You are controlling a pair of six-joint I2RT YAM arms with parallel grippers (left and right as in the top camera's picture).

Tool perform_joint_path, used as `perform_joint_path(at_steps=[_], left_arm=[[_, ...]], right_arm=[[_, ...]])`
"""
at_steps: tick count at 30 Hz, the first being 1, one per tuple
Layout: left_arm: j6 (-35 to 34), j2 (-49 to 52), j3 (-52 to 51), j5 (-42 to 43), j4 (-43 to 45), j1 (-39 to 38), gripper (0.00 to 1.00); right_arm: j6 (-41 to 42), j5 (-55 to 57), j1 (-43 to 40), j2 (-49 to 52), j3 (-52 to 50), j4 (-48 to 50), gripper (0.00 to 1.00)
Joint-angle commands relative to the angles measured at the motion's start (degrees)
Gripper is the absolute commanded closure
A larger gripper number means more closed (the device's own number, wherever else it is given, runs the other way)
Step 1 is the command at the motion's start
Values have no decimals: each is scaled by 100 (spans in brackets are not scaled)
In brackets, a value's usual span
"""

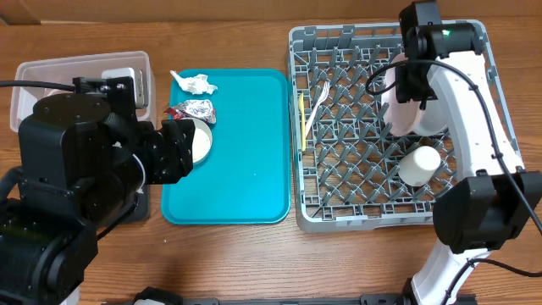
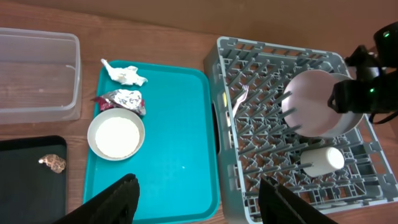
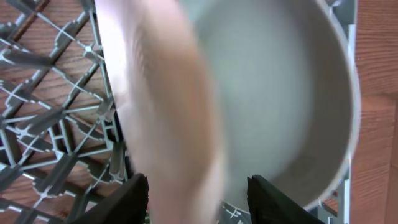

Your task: Sort waste into correct bins and load items into the dishwasher rack

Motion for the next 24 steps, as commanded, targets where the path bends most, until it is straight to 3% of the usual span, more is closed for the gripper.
perform_joint_path(at_steps=[1,2,4,8,9,10,13,17,20,24], left_arm=[[46,92,92,87,2,-37,36],[46,103,92,87,0,-37,36],[46,111,92,83,-2,-37,37],[46,90,96,-120,-2,-37,39],[46,39,109,-186,-9,-37,36],[44,-17,131,-286,-22,-37,34],[-15,-380,199,-1082,-175,-37,11],[-787,-597,197,-2406,-1099,-37,0],[-1499,-557,52,-3121,-1725,-37,0],[-1556,-437,-422,-2988,-1526,-37,0]], right_arm=[[166,-9,-17,-564,616,-144,45],[321,-20,-24,-632,839,-289,46],[483,-214,-24,-772,1237,-588,58],[533,-1049,33,-1099,1633,-1036,66],[533,-1244,59,-1217,1655,-1062,65],[535,-1421,72,-1360,1670,-1069,57],[535,-2505,85,-2140,1707,-868,51],[531,-3985,85,-3051,1705,-369,41],[531,-4439,92,-3456,1705,-251,37],[533,-4931,96,-3687,1703,-540,36]])
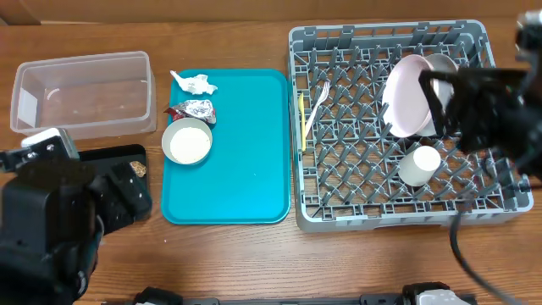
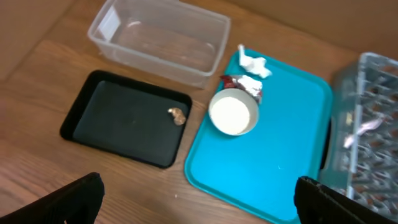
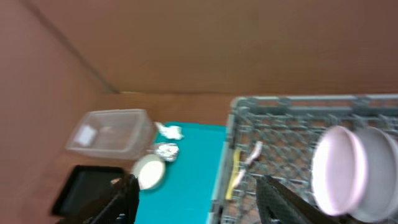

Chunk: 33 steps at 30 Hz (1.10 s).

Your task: Sort waste into correct bins and load items into the dishwasher rack

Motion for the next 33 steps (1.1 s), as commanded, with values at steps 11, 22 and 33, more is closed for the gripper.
perform_joint_path(at_steps=[11,22,33], left_arm=[[1443,2194,-2129,1762,2090,-39,7],[1624,4725,-2127,1849,3700,138,23],[1665,5490,-2127,1919,4120,282,55]], right_arm=[[4,-590,22,435,-1370,-1021,27],[0,-590,22,990,-2721,-516,38],[9,675,22,-1368,-2719,262,32]])
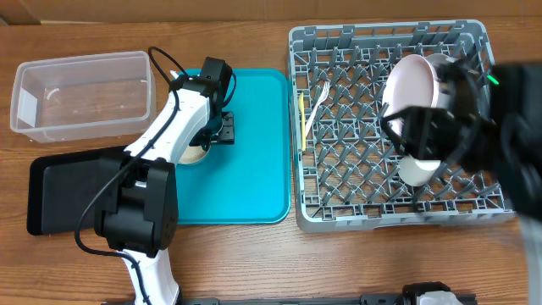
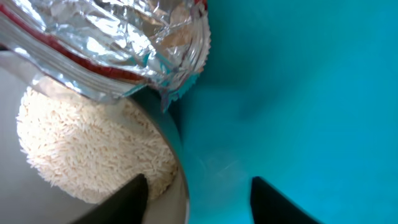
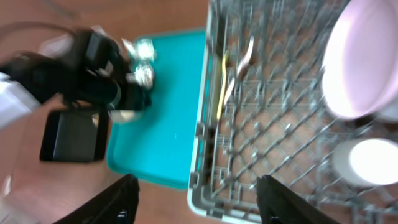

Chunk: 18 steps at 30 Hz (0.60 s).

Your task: Sort waste into correct bins and load items into the dishwasher rack

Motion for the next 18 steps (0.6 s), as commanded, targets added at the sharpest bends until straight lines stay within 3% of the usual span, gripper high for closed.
perform_joint_path(at_steps=[1,3,5,10,14,15,18], left_arm=[[96,92,0,63,101,48,60],[96,94,-2,61,190,48,69],[94,94,-13,61,203,48,55],[94,111,-76,-7,249,101,73],[90,199,-120,-20,402,149,79],[90,238,-125,35,391,153,79],[92,313,-125,48,356,149,63]], right_arm=[[13,544,22,-1163,68,214,28],[166,544,22,-1626,68,264,24],[175,551,22,-1792,68,186,24],[175,590,22,-1751,66,-59,23],[177,588,22,-1751,66,-63,24],[177,588,22,-1753,66,-85,24],[175,588,22,-1753,66,-149,24]])
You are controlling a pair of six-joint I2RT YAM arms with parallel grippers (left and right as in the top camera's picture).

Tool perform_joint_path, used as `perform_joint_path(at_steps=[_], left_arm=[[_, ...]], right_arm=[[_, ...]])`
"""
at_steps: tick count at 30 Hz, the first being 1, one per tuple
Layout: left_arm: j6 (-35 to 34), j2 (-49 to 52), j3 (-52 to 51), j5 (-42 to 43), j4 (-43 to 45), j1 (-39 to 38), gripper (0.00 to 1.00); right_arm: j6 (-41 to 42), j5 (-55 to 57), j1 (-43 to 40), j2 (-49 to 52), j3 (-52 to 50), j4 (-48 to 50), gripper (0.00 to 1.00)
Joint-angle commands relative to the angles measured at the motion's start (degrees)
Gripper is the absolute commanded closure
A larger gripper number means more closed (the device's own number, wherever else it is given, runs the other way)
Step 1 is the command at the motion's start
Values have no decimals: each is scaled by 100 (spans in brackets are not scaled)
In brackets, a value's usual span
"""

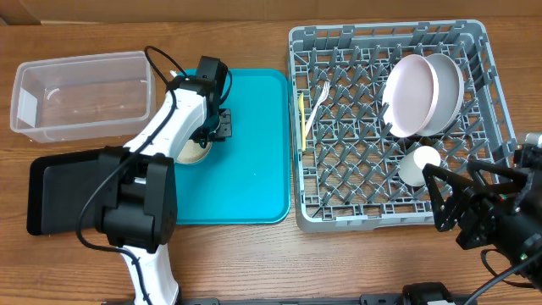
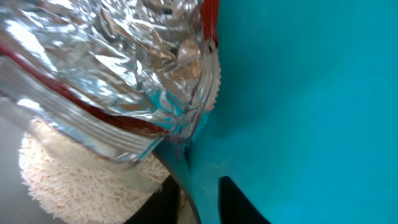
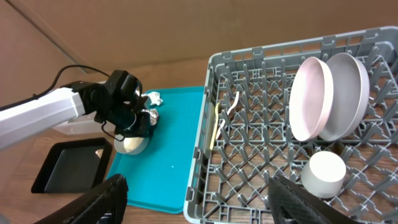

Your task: Sort waste into correct bins and load items into the dishwasher rack

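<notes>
A white bowl of rice sits at the left of the teal tray. A crumpled foil wrapper lies against its far rim. My left gripper is down at the bowl, shut on its right rim, one finger inside and the other outside. Crumpled white paper lies at the tray's far corner. In the grey rack stand a pink plate, a grey bowl, a white cup and a fork. My right gripper hangs open off the rack's front right.
A clear plastic bin stands at the far left. In front of it lies a black tray. A yellow utensil lies along the rack's left edge. My left arm stretches from the table's front edge across the teal tray's left side.
My left jaws stood wide on either side of the bowl's rim and have now narrowed onto it. The right arm has gone from over the rack to its front right corner.
My right gripper was at the pink plate in the rack while the left hung over the table's left side. Then both arms were drawn back, the plate left standing in the rack. Then my left gripper was open at the rice bowl, and now grips its rim.
</notes>
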Motion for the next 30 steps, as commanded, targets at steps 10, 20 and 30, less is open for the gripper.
perform_joint_path(at_steps=[10,20,30], left_arm=[[-192,48,94,68,-592,24,96],[-540,-1517,380,94,-1893,28,96],[-179,-3300,321,1154,-2767,1694,96]], right_arm=[[20,63,22,-22,-20,-177,25],[20,63,22,-22,-20,-87,24],[17,66,22,-22,-20,-11,24]])
